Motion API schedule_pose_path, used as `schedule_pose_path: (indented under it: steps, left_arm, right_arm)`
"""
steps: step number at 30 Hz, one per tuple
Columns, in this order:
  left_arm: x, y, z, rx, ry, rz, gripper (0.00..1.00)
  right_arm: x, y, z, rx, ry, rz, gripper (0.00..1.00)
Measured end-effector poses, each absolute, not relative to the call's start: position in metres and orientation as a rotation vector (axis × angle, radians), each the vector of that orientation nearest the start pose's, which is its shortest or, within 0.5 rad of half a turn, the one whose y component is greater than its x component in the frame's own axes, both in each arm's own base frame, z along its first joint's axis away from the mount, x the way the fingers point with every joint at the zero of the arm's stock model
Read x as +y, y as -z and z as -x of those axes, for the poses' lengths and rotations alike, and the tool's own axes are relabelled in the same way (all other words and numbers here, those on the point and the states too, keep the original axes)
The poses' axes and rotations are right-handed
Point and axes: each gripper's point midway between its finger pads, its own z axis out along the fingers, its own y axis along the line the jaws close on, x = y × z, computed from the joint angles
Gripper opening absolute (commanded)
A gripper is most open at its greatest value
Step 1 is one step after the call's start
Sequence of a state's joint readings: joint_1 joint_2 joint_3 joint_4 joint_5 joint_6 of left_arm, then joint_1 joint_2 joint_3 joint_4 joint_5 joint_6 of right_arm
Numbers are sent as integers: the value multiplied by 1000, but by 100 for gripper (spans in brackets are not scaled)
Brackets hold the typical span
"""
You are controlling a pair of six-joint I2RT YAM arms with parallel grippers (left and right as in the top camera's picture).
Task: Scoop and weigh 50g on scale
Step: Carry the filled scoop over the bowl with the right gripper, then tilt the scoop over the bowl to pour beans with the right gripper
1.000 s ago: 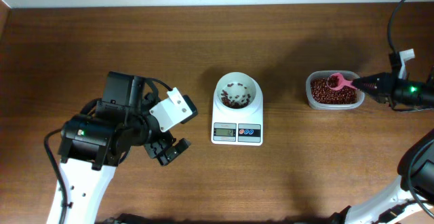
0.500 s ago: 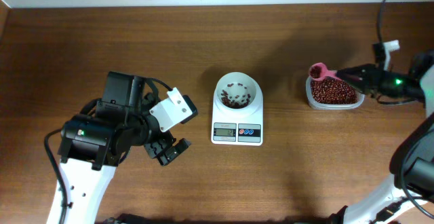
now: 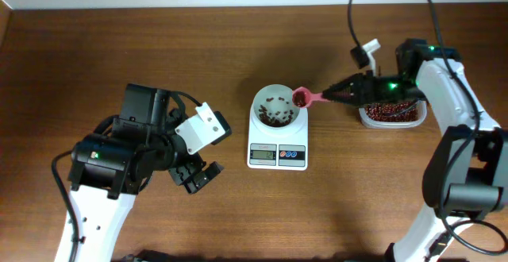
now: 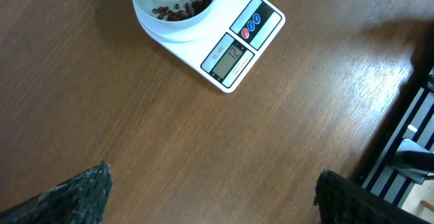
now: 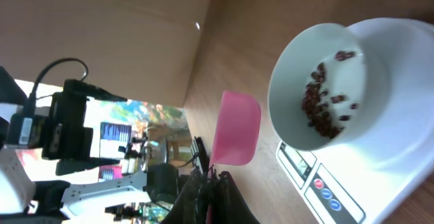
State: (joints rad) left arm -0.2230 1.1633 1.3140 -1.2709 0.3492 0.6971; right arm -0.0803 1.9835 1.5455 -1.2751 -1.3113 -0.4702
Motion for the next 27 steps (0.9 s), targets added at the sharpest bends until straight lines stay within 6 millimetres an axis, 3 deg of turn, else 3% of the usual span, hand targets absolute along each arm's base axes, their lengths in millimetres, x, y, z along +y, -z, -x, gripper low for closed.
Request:
schedule_pose_path:
  steps: [4,7,17,20,23,27]
  left_arm:
    - [-113,-240,-232,2291,307,-1252,99]
    - [-113,-240,-232,2291,307,-1253,99]
    - [-113,-240,-232,2291,307,-1253,99]
    - [-113,-240,-232,2291,307,-1253,99]
    - [-113,-240,-232,2291,307,-1252,99]
    - [-113,-240,-232,2291,307,-1253,99]
  right_arm:
    - [162,-188,-369,2284,-1760,435,4]
    - [170,-187,-372,2273,-1742,475,4]
    - [171,-170,-393,2262,-1533,609,4]
    - [167,-157,-399,2315,-1409,643,4]
    - [177,-156,-399,2296,-1392,693,4]
    - [179,-141,-406,2385,-1267,687,4]
